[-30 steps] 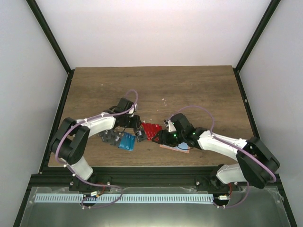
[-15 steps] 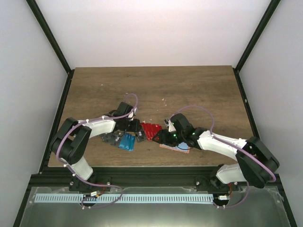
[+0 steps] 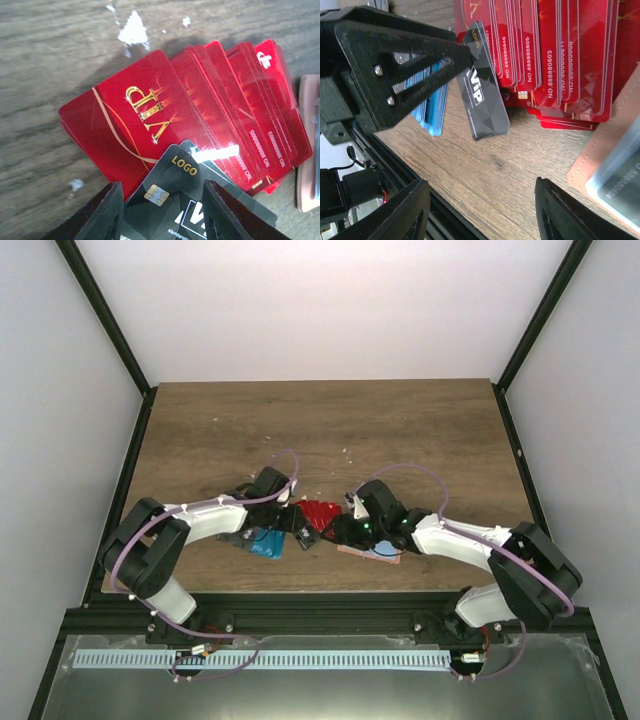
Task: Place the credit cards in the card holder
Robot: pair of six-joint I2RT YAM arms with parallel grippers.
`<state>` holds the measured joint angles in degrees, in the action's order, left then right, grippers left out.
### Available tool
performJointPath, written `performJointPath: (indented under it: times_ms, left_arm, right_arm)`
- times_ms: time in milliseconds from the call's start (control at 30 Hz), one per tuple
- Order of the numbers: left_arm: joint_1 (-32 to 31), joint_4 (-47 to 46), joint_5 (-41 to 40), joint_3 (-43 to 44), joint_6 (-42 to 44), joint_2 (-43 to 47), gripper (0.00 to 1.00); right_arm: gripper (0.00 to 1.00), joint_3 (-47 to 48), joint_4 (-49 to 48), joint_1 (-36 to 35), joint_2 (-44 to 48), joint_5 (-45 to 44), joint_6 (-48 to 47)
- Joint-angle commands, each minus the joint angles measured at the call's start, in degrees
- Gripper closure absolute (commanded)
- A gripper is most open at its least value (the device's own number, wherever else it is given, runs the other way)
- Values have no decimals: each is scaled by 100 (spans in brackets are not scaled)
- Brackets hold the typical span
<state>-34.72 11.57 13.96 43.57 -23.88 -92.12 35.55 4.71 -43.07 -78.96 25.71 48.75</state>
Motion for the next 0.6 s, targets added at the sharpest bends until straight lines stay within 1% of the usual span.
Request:
performJointPath:
  times_ms: [0,100,267,367,567]
  left_arm:
    - [-262,131,-181,32,-104,49,54]
    - [-471,298,-468,108,-154,85,54]
    - [-639,505,-841,181,-177,128,55]
    - [-743,635,-1044,267,-164,156,55]
    - [-830,622,-1000,263,-127,195,54]
  right_arm:
    - [42,223,-235,-48,-166,70,20]
    - [45,239,-330,-65,-318,99,37]
    - [48,326,-426,-143,-608,100,36]
    - [53,413,-457,-174,-804,106,27]
    - [63,616,-445,-197,-1096,11,-42]
